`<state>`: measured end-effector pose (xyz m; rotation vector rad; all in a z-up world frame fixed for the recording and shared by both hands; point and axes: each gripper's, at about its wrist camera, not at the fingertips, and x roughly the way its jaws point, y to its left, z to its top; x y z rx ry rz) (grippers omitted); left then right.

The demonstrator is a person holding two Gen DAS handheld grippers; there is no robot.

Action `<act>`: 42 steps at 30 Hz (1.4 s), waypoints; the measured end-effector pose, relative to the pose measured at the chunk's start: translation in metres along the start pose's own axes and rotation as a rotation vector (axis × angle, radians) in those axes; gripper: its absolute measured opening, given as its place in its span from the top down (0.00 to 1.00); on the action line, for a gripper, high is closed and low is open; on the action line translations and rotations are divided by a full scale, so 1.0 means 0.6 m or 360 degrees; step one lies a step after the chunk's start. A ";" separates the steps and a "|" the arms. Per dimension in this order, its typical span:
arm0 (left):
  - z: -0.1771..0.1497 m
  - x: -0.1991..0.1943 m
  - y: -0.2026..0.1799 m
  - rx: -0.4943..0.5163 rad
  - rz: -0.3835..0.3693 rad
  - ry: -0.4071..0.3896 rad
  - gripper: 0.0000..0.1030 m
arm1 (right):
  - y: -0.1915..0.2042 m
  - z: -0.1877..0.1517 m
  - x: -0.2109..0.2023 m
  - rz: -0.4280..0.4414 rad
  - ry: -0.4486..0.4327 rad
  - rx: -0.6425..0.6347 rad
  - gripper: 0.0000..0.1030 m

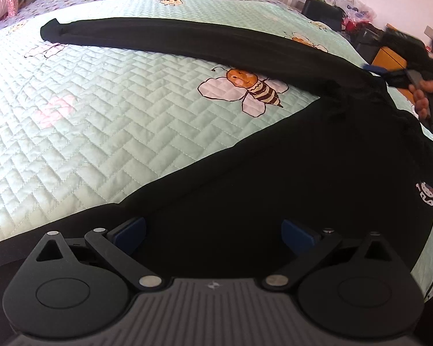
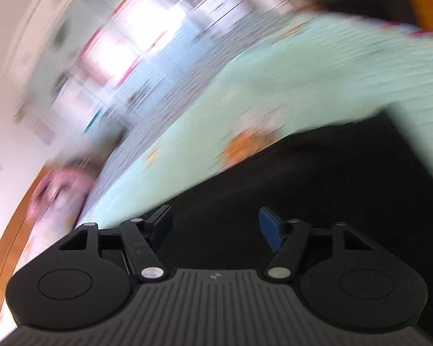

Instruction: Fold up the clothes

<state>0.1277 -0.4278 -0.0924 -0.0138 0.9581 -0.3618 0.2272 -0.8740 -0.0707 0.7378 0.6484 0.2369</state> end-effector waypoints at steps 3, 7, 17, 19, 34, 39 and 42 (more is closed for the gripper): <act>-0.002 -0.001 0.004 -0.0011 -0.0025 -0.0014 0.00 | 0.043 -0.020 0.079 0.0112 0.0278 -0.0153 0.33; -0.001 0.000 0.007 -0.0015 -0.0047 -0.0022 0.00 | 0.042 -0.009 0.189 -0.0137 0.0352 -0.0309 0.55; 0.082 -0.033 0.069 -0.0270 -0.0424 -0.0295 0.04 | 0.124 -0.040 0.264 -0.0020 0.0396 -0.0479 0.45; 0.110 -0.011 0.088 -0.0323 -0.0414 -0.0355 0.04 | 0.145 -0.050 0.299 -0.0007 0.0488 -0.0569 0.45; 0.111 0.098 0.215 -0.0838 -0.0442 -0.0265 0.00 | 0.287 -0.067 0.475 0.0028 0.0692 -0.0677 0.53; 0.102 0.105 0.235 -0.0835 -0.0558 -0.0362 0.00 | 0.281 -0.014 0.536 -0.0275 0.0334 -0.0575 0.73; 0.095 0.102 0.233 -0.0789 -0.0574 -0.0397 0.00 | 0.314 -0.023 0.522 -0.0191 0.0305 -0.0602 0.68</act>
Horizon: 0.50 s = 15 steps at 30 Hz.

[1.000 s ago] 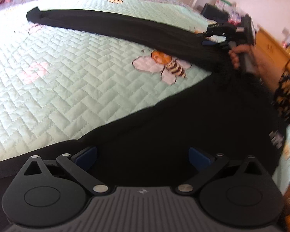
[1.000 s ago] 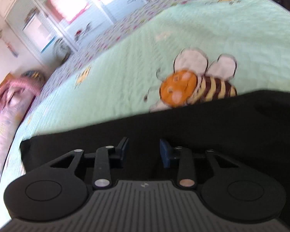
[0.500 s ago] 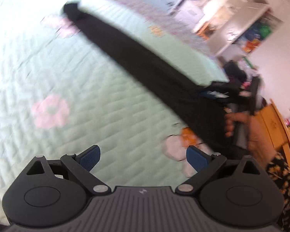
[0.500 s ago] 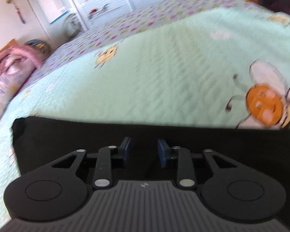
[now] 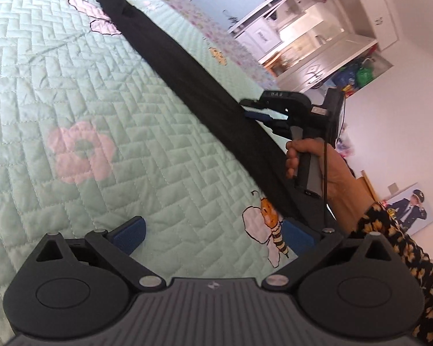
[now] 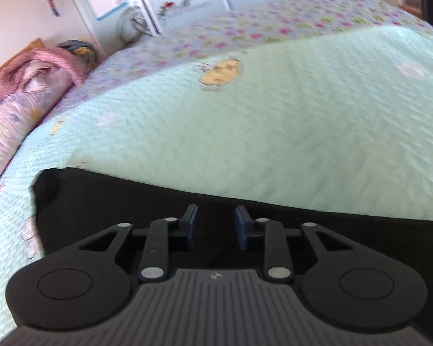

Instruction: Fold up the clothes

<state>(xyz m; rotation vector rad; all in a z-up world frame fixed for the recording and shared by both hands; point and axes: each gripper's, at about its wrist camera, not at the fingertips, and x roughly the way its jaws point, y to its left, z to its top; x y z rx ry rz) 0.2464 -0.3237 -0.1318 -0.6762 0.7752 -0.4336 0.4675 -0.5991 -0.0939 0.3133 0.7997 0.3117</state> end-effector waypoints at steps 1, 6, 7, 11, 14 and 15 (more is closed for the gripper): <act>-0.002 -0.001 -0.002 0.0028 0.0004 -0.0001 0.00 | 0.011 -0.005 -0.007 0.0099 0.0039 0.0000 0.65; -0.002 -0.002 -0.005 0.0075 0.0007 0.0007 0.00 | 0.070 -0.010 0.042 0.0272 0.0307 -0.0127 0.57; -0.001 -0.003 -0.003 0.0066 -0.0003 0.0008 0.00 | 0.074 -0.002 0.060 0.0199 0.0287 -0.0156 0.67; 0.001 -0.005 0.003 0.0045 -0.0025 0.0013 0.00 | 0.067 0.047 0.090 -0.0108 0.0075 -0.0071 0.75; 0.000 -0.005 0.003 0.0061 -0.0030 0.0014 0.00 | 0.107 0.055 0.071 -0.0012 0.0047 -0.0101 0.68; -0.001 -0.006 0.003 0.0064 -0.0032 0.0012 0.00 | 0.124 0.049 0.062 0.0093 0.0101 -0.0103 0.64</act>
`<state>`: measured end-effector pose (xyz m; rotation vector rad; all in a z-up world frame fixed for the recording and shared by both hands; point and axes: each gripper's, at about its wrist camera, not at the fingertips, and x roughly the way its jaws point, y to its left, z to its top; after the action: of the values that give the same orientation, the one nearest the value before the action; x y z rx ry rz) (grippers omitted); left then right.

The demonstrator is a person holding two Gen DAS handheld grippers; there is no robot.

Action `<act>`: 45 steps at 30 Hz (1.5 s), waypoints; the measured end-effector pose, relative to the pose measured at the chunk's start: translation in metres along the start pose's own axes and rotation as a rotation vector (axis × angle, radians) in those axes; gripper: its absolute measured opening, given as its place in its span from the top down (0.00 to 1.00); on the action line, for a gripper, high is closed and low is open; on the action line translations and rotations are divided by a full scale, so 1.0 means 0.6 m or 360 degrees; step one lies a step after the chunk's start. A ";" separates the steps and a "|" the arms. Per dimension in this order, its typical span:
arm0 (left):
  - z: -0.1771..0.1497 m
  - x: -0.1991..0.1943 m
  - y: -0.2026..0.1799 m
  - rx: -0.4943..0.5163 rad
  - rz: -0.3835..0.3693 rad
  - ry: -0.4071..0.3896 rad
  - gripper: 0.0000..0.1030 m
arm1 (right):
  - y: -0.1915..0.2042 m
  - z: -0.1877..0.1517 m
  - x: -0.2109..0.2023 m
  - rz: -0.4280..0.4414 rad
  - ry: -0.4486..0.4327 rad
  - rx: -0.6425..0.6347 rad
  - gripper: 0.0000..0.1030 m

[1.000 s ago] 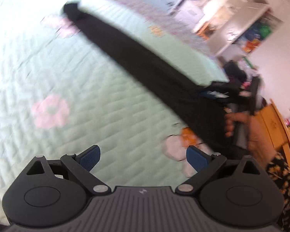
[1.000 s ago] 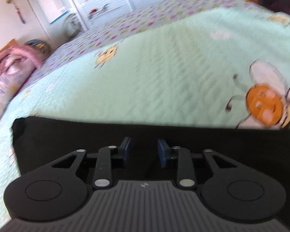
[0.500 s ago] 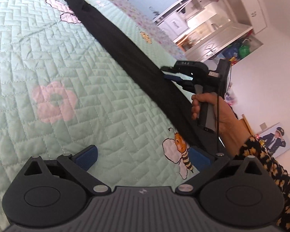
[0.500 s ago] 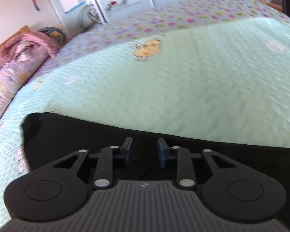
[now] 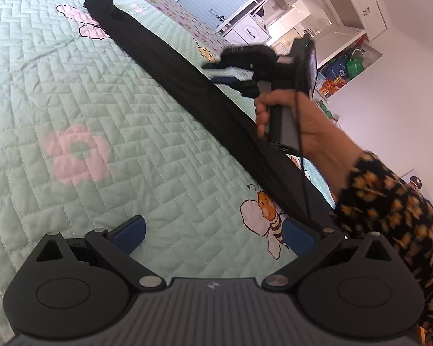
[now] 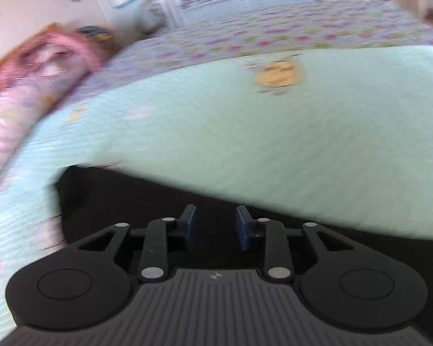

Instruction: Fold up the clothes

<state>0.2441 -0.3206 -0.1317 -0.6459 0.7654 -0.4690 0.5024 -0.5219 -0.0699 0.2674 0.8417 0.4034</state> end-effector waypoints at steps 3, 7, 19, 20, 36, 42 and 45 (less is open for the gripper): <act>-0.005 -0.001 -0.002 0.0025 -0.0006 -0.0015 0.00 | 0.047 -0.010 0.019 0.0135 0.0195 -0.0098 0.57; -0.011 0.000 -0.004 0.0073 -0.0003 -0.0034 0.00 | 0.055 0.022 0.084 -0.0006 0.0140 -0.0129 0.67; -0.021 -0.001 -0.003 0.0144 -0.0020 -0.0076 0.00 | 0.138 0.023 0.151 0.0037 0.0147 -0.0143 0.54; -0.021 -0.001 -0.002 0.0141 -0.0026 -0.0078 0.00 | 0.138 0.036 0.163 -0.0025 0.0107 -0.0117 0.56; -0.024 -0.009 0.000 0.0110 -0.0072 -0.0095 0.00 | 0.186 0.082 0.242 -0.0017 0.0011 -0.0067 0.79; -0.024 -0.010 0.002 0.0097 -0.0087 -0.0098 0.00 | 0.201 0.051 0.203 0.0178 0.0051 -0.0103 0.73; -0.027 -0.011 0.001 0.0101 -0.0090 -0.0100 0.00 | 0.210 0.040 0.232 0.0175 0.0129 -0.0096 0.74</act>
<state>0.2276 -0.3222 -0.1379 -0.6214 0.6718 -0.5206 0.5738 -0.3490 -0.0988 0.2433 0.8955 0.5443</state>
